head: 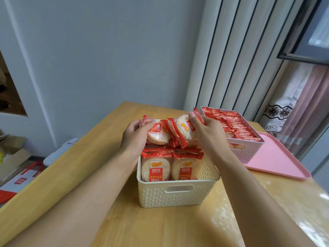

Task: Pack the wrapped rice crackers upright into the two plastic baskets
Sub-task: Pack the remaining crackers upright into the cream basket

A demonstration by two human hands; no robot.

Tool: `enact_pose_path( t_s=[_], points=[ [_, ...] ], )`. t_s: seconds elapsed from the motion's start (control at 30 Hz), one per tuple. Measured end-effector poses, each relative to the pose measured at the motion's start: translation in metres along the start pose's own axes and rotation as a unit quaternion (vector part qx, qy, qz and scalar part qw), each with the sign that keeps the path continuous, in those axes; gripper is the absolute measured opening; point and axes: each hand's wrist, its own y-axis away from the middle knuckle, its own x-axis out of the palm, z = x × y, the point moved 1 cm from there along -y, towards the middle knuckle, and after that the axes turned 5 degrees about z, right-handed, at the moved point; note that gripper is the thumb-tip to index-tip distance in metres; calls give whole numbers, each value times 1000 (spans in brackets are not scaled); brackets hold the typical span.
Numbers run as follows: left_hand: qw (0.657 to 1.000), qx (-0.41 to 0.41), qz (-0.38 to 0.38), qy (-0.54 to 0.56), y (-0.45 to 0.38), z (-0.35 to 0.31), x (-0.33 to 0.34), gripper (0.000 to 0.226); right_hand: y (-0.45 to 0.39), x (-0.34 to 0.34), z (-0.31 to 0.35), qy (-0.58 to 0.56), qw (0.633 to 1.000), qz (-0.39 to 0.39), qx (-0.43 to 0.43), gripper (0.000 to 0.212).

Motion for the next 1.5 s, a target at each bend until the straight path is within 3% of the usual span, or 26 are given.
enact_pose_path(
  t_s=[0.13,0.3,0.37,0.43,0.53,0.63,0.73,0.83,0.9,1.0,1.1,1.2,1.27,1.4,1.5],
  points=[
    [1000,10,-3,-3,4,-2,-1,70,4,-5,9,-23,997,-63,-44,21],
    [999,47,-20,-17,11,-15,-1,62,15,-20,34,-150,986,-56,-43,7],
    [991,110,-39,-70,13,-29,-4,51,21,-25,45,-192,979,-47,-57,8],
    [980,164,2,-112,25,-50,-2,37,26,-25,52,-252,966,-18,-54,11],
    [967,176,116,-143,45,-68,5,45,32,-21,58,-344,936,57,-48,17],
    [962,220,125,-104,56,-76,8,21,38,-26,58,-236,966,78,-77,31],
    [956,234,118,-131,55,-85,-1,18,30,-34,44,-4,995,9,-98,51],
    [905,225,143,-332,53,-82,-8,14,17,-28,21,206,976,4,-65,67],
    [837,205,157,-482,58,-70,-4,14,14,-18,12,243,968,53,-24,78],
    [745,171,182,-619,63,-52,4,26,11,-6,3,246,965,93,-11,85],
    [685,209,179,-674,62,-42,10,47,9,-5,-3,205,975,87,18,86],
    [640,269,159,-702,62,-41,14,58,8,-7,-5,127,988,78,29,73],
    [660,269,162,-683,60,-41,12,58,8,-10,-3,93,993,70,32,69],
    [765,240,155,-577,59,-44,8,45,18,-15,13,54,998,18,-5,49],
    [847,215,117,-472,57,-48,8,35,28,-24,30,-38,999,5,-32,30]
  ],
)
